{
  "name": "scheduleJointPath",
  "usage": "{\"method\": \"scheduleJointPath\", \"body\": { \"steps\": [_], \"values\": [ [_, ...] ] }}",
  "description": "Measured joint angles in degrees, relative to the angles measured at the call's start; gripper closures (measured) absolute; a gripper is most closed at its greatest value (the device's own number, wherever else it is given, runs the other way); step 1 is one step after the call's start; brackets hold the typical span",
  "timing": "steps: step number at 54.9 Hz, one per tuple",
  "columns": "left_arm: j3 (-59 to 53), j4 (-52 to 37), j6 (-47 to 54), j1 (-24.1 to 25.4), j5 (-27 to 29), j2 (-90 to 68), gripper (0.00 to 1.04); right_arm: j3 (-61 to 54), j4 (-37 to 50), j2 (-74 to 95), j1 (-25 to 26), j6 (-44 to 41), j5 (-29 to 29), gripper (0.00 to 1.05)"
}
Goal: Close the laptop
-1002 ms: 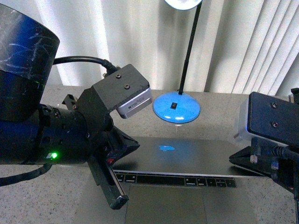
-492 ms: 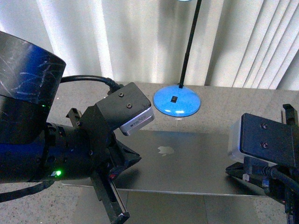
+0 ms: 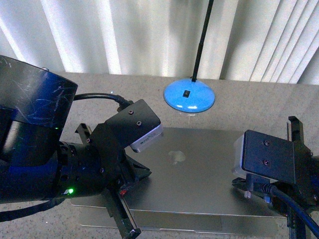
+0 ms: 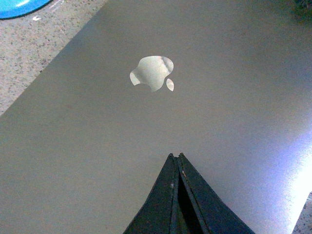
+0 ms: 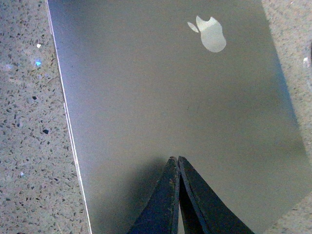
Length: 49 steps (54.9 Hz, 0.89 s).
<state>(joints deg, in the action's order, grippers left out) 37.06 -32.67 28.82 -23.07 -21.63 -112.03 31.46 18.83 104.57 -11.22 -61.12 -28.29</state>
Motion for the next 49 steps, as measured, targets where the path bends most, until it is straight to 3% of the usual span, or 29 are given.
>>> {"method": "scheduleJointPath", "body": {
  "steps": [26,49],
  "values": [
    [-2.6,-6.4,-2.1,-0.2,-0.3,-6.6,1.01,-2.0,9.7,9.4,0.3,1.6,-0.4,1.02],
    [-4.3,-11.6,-6.3,0.2,-0.7,-8.0,1.01,-3.0,10.7,8.1,0.5,5.2,-1.0,1.02]
  ]
}}
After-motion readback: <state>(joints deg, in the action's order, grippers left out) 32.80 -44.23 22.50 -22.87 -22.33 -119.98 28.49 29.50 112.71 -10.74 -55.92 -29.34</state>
